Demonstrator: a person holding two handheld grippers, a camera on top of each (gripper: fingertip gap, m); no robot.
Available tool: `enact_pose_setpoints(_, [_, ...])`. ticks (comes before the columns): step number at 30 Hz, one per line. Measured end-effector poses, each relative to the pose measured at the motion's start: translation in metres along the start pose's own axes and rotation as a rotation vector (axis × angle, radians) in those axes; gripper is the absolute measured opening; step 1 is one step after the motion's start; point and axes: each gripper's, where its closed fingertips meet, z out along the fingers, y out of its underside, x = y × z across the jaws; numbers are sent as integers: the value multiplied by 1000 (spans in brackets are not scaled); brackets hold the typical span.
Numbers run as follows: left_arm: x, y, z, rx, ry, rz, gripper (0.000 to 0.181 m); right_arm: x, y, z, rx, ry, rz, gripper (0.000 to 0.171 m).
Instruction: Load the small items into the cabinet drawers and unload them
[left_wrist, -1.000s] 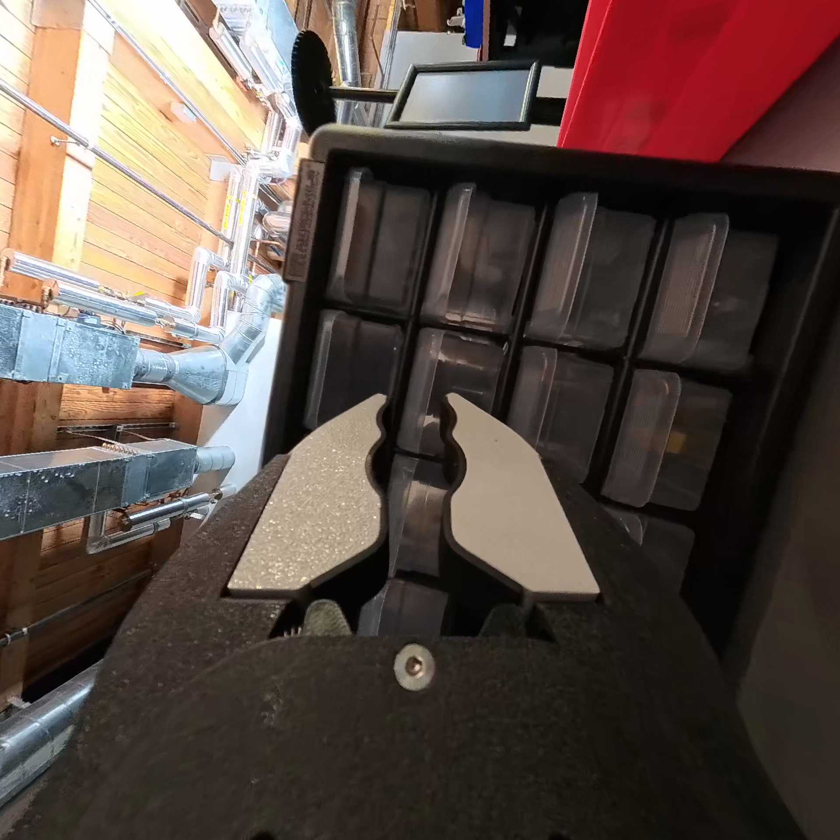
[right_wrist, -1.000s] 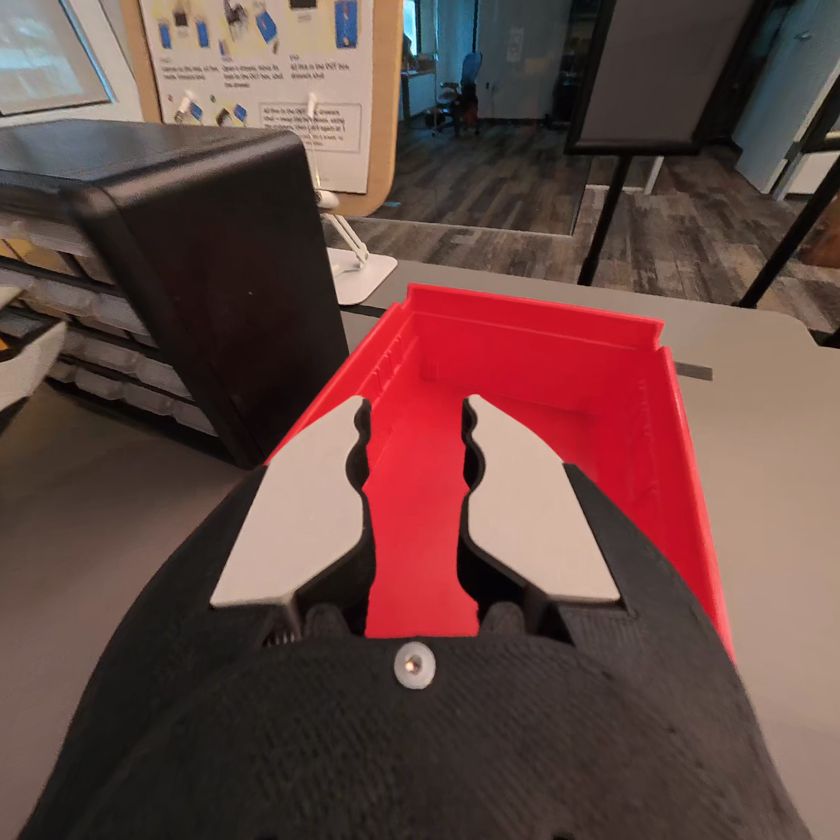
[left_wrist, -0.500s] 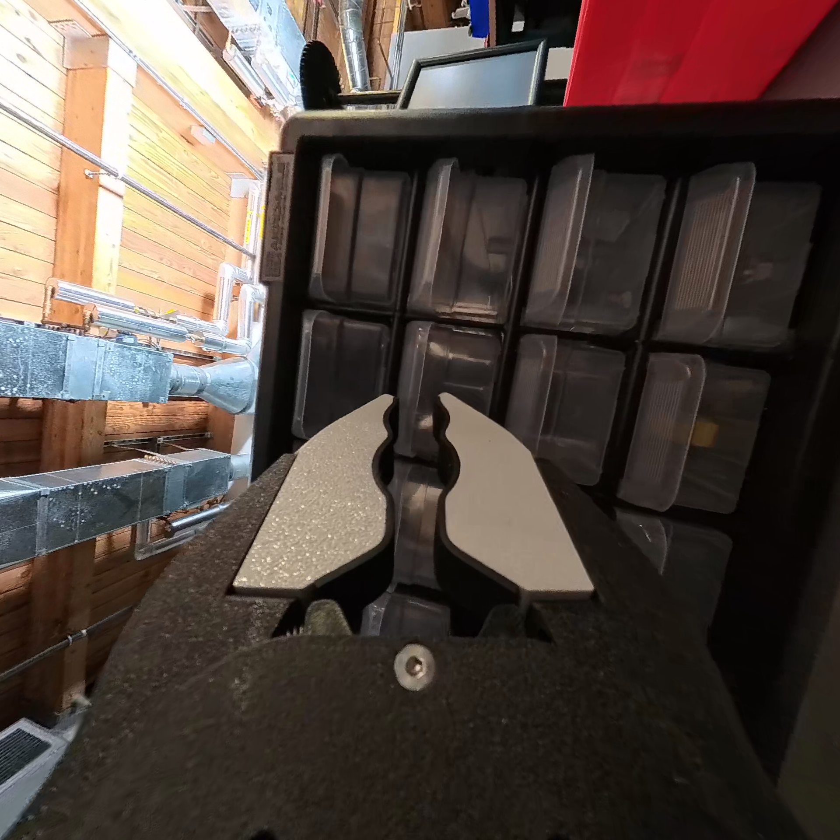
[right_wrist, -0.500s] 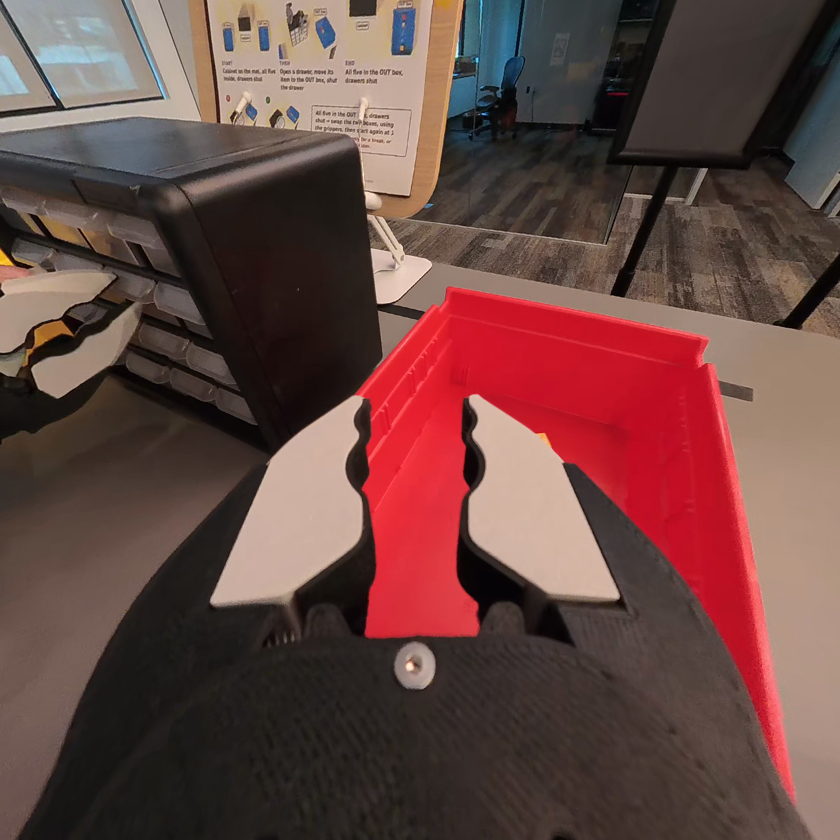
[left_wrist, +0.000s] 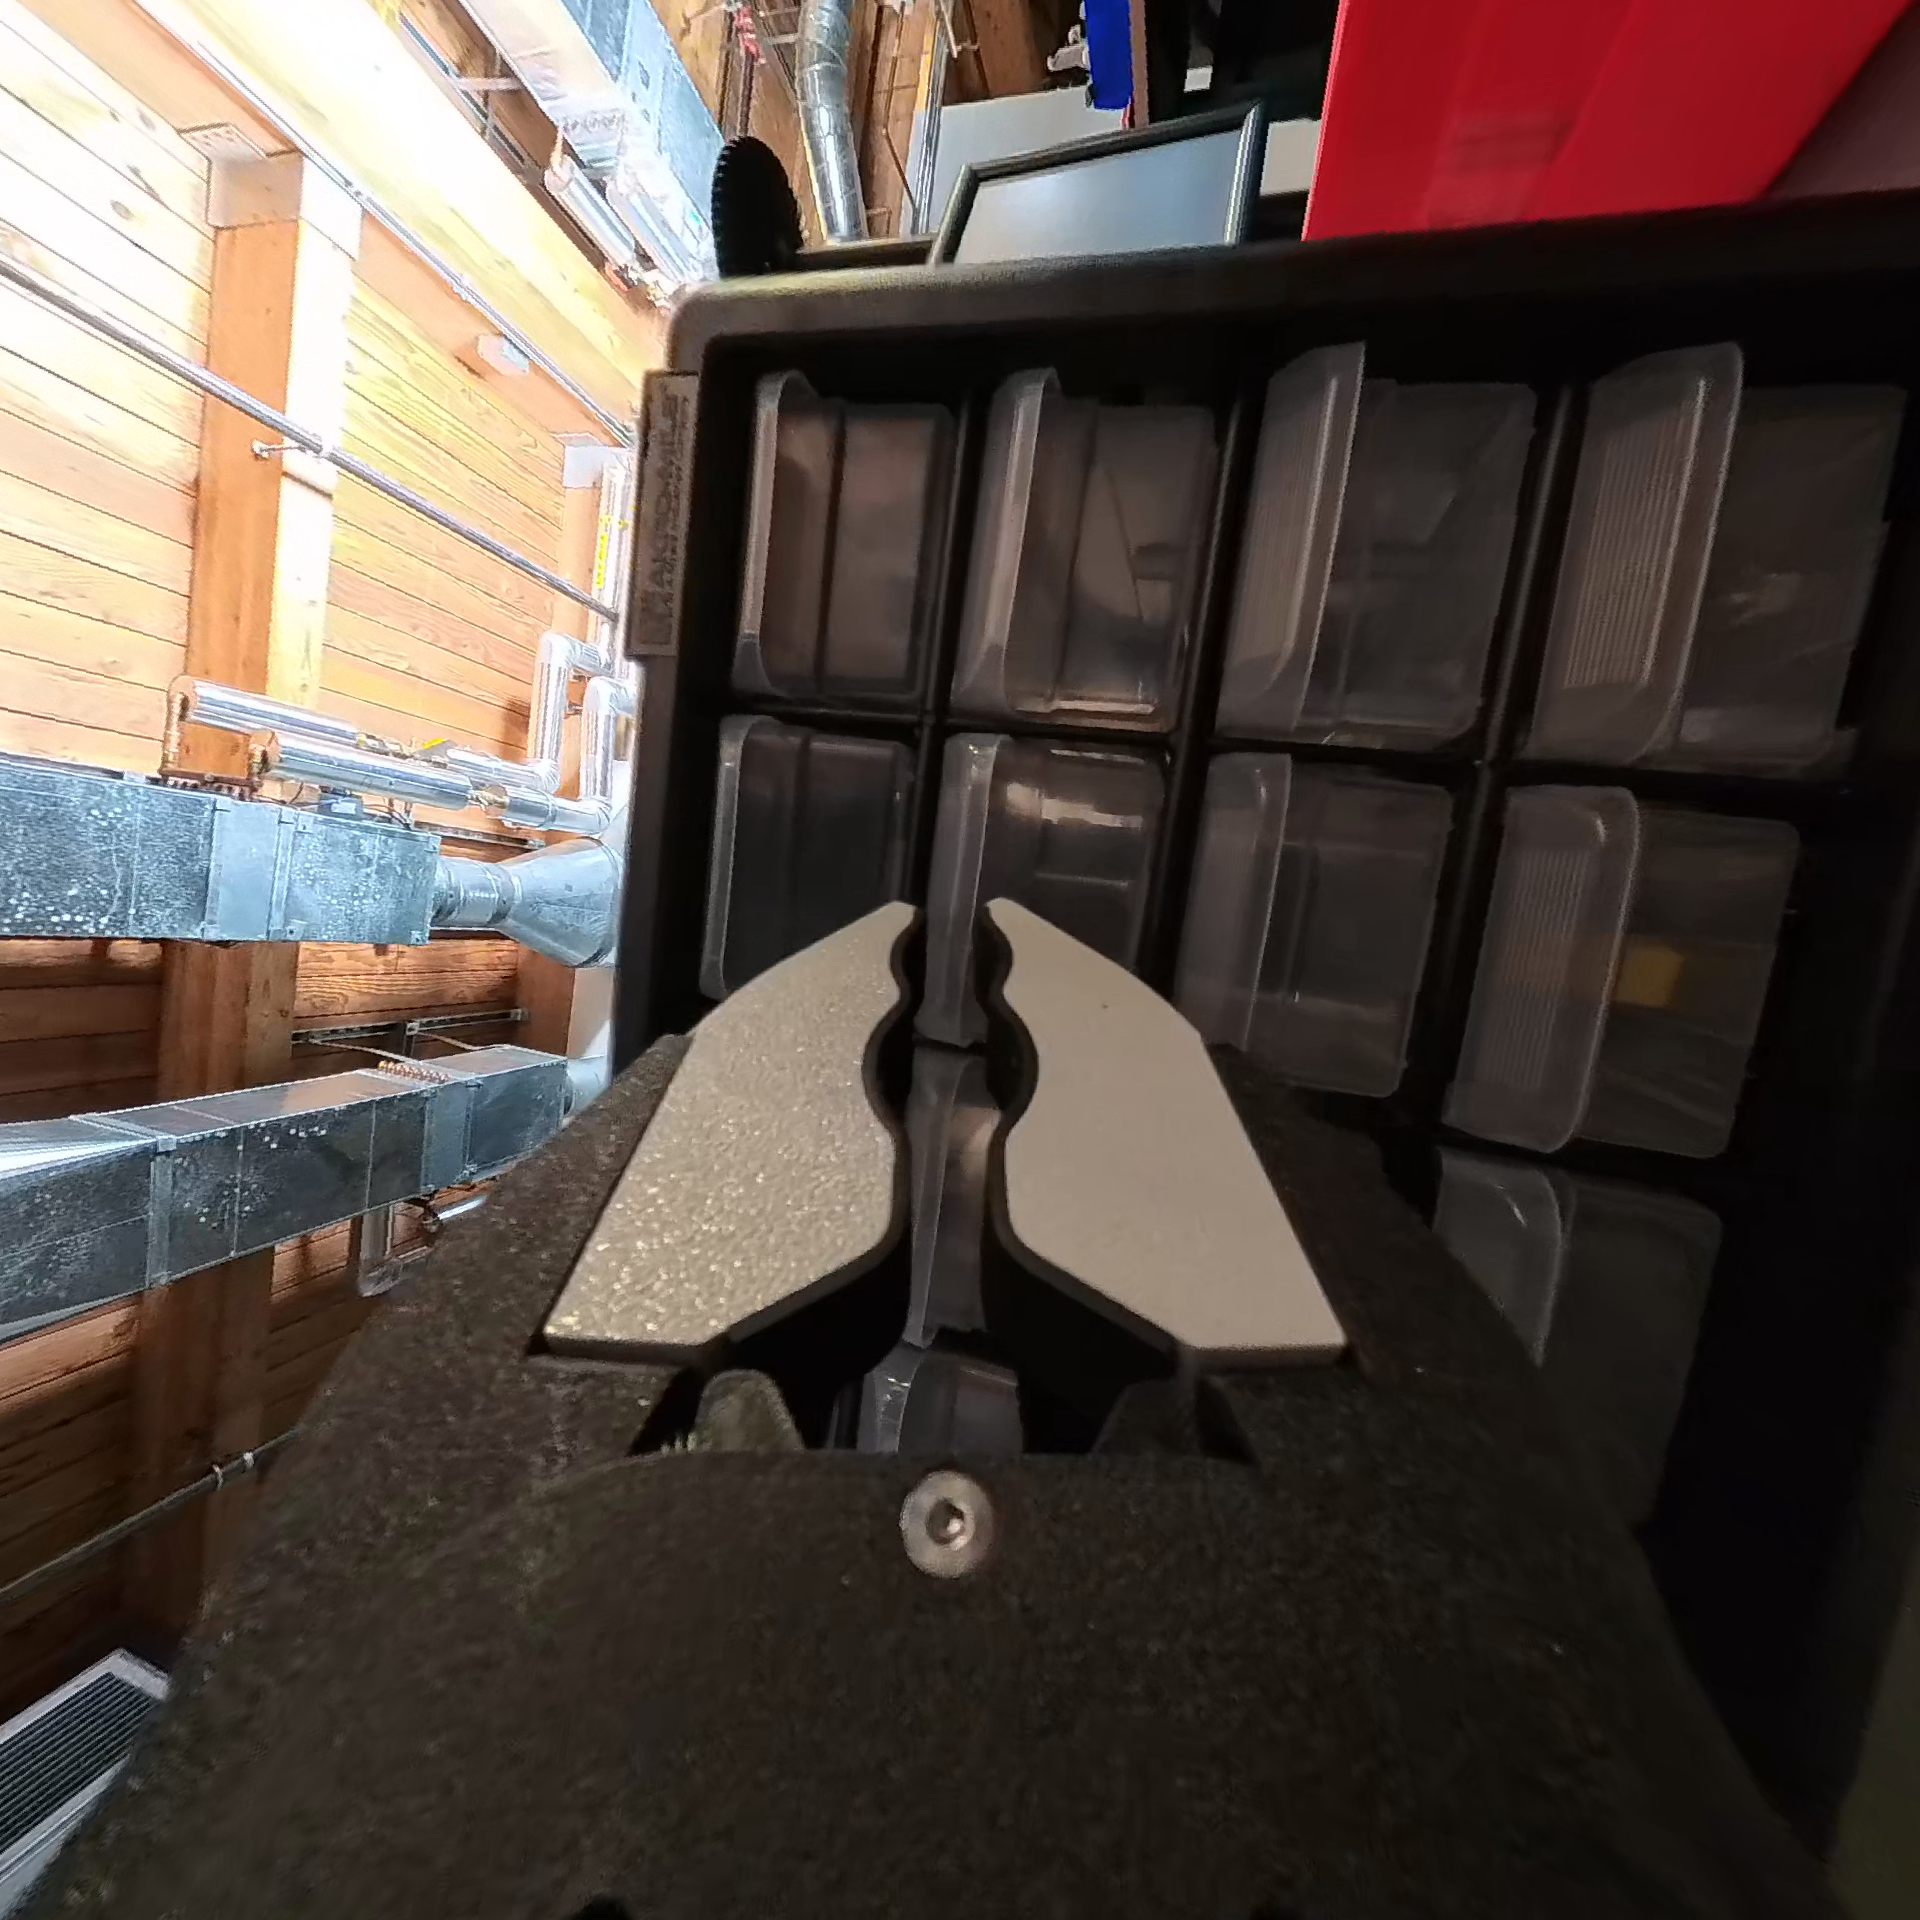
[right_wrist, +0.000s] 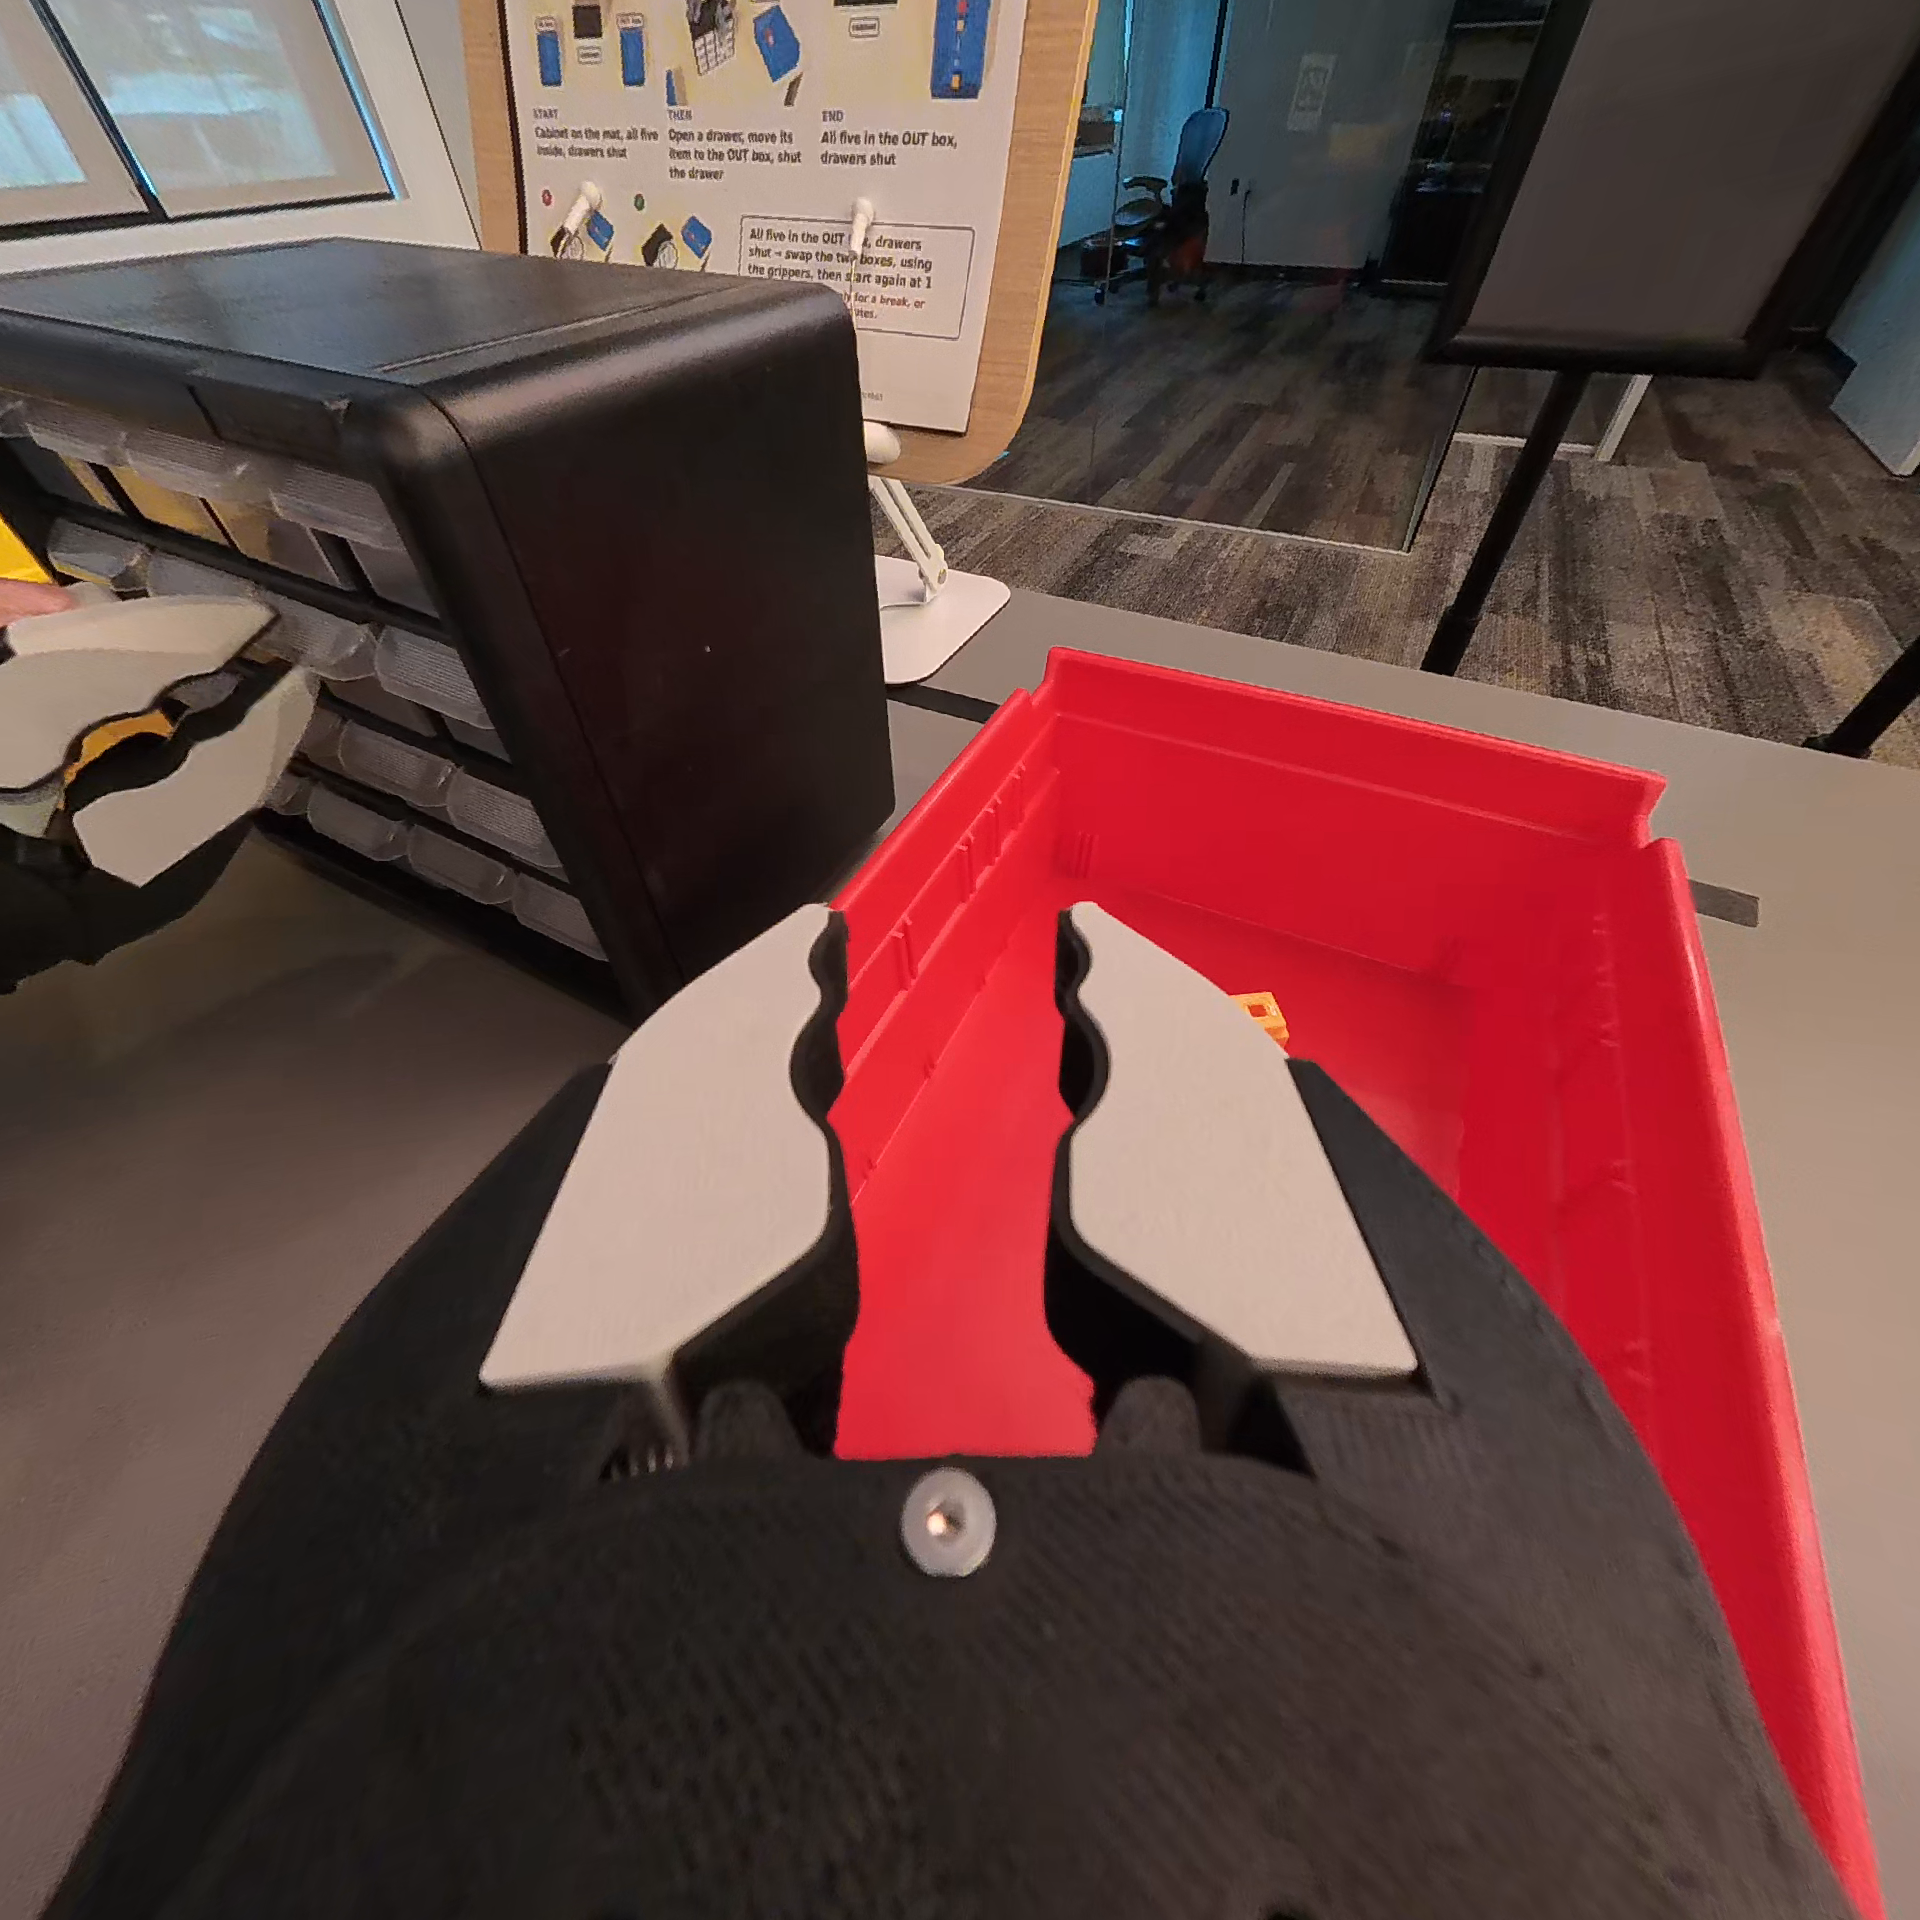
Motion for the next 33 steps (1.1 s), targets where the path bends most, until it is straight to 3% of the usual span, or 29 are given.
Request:
enact_pose_setpoints(11, [-4,-9,-15,12,9,1,6,-13,-5,-1,2,-32,-18,39])
enact_pose_setpoints(18, [-12,-20,-38,23,10,-4,6,-84,-37,0,50,-219,-252,28])
enact_pose_setpoints(25, [-14,-30,-54,36,16,-16,7,-177,-39,37,-236,-522,-680,23])
enact_pose_setpoints(33, [-15,-29,-55,31,13,-26,7,-218,-34,83,-574,-685,-988,23])
